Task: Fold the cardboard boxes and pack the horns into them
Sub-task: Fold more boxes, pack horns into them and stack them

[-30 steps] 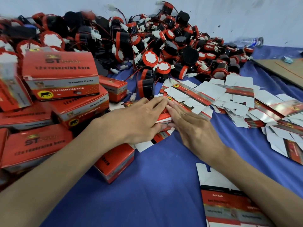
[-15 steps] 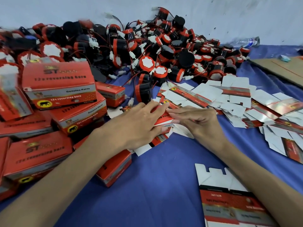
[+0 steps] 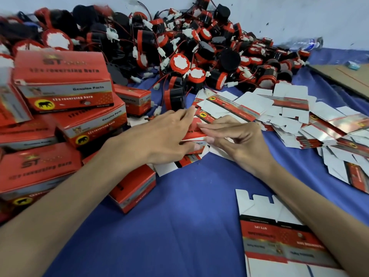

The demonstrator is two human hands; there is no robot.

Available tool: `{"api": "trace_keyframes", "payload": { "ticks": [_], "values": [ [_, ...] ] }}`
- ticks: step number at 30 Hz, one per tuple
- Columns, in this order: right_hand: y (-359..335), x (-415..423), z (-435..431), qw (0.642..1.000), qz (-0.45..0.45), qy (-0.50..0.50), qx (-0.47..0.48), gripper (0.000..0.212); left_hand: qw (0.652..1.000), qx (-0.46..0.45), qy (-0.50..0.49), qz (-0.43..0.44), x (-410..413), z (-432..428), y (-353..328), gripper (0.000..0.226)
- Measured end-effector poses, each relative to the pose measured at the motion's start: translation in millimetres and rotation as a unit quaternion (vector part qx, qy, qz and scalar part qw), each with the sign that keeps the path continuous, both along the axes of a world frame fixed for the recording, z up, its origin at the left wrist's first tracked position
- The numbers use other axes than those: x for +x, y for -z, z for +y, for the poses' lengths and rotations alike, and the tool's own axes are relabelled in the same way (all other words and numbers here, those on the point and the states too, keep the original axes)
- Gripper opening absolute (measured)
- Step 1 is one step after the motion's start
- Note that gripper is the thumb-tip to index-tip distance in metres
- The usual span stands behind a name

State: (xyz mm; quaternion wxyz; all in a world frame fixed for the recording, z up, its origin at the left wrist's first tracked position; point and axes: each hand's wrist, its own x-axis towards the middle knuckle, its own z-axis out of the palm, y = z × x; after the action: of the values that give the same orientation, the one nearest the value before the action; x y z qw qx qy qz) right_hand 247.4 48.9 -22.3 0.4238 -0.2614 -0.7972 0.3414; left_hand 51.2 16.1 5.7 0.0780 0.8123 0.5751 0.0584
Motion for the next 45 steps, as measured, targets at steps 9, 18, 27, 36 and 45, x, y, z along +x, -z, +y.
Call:
{"api": "trace_keyframes", "payload": {
  "ticks": [9, 18, 27, 36, 45],
  "values": [
    [-5.3, 4.8, 4.3, 0.999, -0.009, -0.031, -0.01, 0.023, 0.999, 0.016, -0.001, -0.028, -1.2, 0.4, 0.8, 0.083],
    [-7.6, 1.3, 5.9, 0.997, 0.015, -0.068, -0.026, 0.015, 1.0, 0.026, 0.01, -0.004, 5.1, -5.2, -1.6, 0.094],
    [2.8, -5.2, -8.7, 0.981, -0.014, 0.014, 0.192, 0.013, 0.995, 0.032, 0.005, -0.089, 1.2, -3.9, -1.6, 0.085],
    [-4.0, -4.4, -4.5, 0.995, 0.004, 0.027, 0.091, 0.014, 0.981, -0.023, -0.036, -0.191, -17.1, -6.9, -16.1, 0.076],
    [-1.4, -0.2, 1.4, 0.994, -0.025, 0.025, 0.106, 0.032, 0.998, 0.008, 0.035, -0.049, -22.9, -21.4, -15.4, 0.06]
  ]
}}
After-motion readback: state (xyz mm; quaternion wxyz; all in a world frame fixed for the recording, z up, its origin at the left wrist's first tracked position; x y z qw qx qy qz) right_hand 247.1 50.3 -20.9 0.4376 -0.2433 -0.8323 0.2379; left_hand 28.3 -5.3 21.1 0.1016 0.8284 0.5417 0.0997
